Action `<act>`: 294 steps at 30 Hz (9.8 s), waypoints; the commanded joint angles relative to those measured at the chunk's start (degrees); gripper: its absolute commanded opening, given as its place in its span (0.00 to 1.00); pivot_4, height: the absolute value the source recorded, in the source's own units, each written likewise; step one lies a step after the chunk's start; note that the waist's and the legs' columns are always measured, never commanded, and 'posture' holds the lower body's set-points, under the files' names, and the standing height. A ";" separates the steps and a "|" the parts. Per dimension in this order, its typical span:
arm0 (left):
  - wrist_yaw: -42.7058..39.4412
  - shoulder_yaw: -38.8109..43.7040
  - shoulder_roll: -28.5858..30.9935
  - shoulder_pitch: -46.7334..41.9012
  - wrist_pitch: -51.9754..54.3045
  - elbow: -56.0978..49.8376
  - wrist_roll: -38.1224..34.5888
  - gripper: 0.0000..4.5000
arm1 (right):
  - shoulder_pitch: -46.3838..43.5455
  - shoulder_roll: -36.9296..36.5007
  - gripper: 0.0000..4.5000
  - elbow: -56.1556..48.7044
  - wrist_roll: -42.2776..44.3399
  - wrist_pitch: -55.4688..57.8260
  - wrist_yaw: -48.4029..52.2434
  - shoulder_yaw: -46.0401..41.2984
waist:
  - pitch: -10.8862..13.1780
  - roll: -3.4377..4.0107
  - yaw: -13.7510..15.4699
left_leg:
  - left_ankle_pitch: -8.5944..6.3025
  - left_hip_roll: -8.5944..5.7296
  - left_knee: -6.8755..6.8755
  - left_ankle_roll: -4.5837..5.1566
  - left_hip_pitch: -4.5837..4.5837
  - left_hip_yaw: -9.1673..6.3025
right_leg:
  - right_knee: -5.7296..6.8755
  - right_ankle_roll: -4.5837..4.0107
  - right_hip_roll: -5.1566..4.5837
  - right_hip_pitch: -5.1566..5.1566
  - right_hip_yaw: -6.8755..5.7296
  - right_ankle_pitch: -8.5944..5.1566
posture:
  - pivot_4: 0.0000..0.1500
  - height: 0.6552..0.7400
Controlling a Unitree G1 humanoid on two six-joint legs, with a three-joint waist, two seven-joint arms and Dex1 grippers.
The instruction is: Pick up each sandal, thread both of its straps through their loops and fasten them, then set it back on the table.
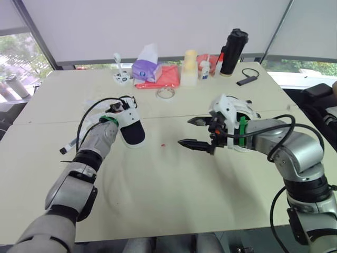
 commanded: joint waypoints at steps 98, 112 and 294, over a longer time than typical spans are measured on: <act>-82.31 -24.81 40.76 9.44 1.54 -32.07 -82.77 1.00 | 6.13 -11.97 1.00 -2.17 -0.94 -10.00 6.58 0.11 | -0.01 0.00 -1.98 | 0.14 0.15 0.38 0.06 -0.56 -0.05 | 0.45 -0.14 0.11 -0.62 0.10 0.08 | 1.00 1.00; -81.00 3.96 35.91 21.11 26.13 -44.54 -82.84 1.00 | 7.34 -11.48 1.00 -3.26 -0.25 -9.00 7.35 1.45 | 0.00 -0.02 -1.68 | 0.14 0.16 0.38 0.07 -0.60 -0.06 | 0.35 -0.14 0.13 -0.62 0.09 0.08 | 1.00 1.00; -91.84 -0.33 21.07 33.44 -27.22 -67.48 -67.89 0.01 | 12.69 -6.24 0.00 2.60 -17.90 -20.08 11.88 16.47 | -0.05 -0.30 0.01 | 0.15 0.13 -0.03 0.02 -0.65 -0.04 | -0.50 -0.39 -0.02 -0.50 -0.01 0.02 | 1.00 1.00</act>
